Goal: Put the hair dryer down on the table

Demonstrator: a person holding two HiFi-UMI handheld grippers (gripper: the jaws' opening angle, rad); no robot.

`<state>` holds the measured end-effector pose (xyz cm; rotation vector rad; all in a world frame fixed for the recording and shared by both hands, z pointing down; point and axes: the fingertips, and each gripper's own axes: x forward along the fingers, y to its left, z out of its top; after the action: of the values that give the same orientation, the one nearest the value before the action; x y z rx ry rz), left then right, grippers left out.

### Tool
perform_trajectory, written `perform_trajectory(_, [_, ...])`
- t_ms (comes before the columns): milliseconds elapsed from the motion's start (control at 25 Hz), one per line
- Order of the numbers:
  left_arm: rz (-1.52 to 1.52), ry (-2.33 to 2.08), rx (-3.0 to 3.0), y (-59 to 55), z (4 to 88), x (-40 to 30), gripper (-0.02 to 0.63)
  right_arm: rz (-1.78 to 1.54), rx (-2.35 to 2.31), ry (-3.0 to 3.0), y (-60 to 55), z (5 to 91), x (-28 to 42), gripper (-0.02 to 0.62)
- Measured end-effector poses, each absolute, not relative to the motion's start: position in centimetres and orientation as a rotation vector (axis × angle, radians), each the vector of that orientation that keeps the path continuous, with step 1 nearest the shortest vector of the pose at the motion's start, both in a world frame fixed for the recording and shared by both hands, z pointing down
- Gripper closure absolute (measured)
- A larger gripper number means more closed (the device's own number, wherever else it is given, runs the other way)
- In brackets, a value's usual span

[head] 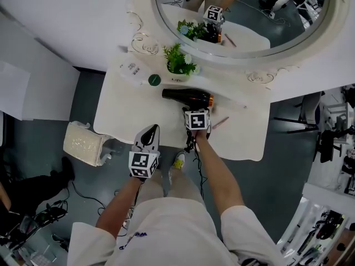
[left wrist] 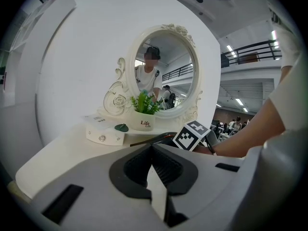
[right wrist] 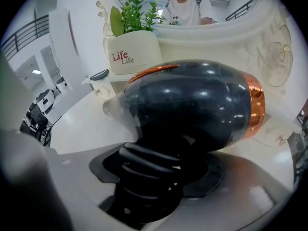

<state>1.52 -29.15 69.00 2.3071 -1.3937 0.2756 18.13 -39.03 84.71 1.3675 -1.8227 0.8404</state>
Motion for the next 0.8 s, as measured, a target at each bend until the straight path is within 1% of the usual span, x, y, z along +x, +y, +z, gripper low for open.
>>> perform_trajectory(320, [0.284, -1.384, 2.305, -29.3, 69.2, 2.0, 0.597, 0.821, 1.357, -1.85, -38.9, 85.7, 17.9, 0.274])
perform_trajectory(800, [0.284, -1.367, 2.265, -29.2, 69.8, 2.6, 0.597, 0.841, 1.348, -1.892, -38.6, 85.8, 17.8, 0.272])
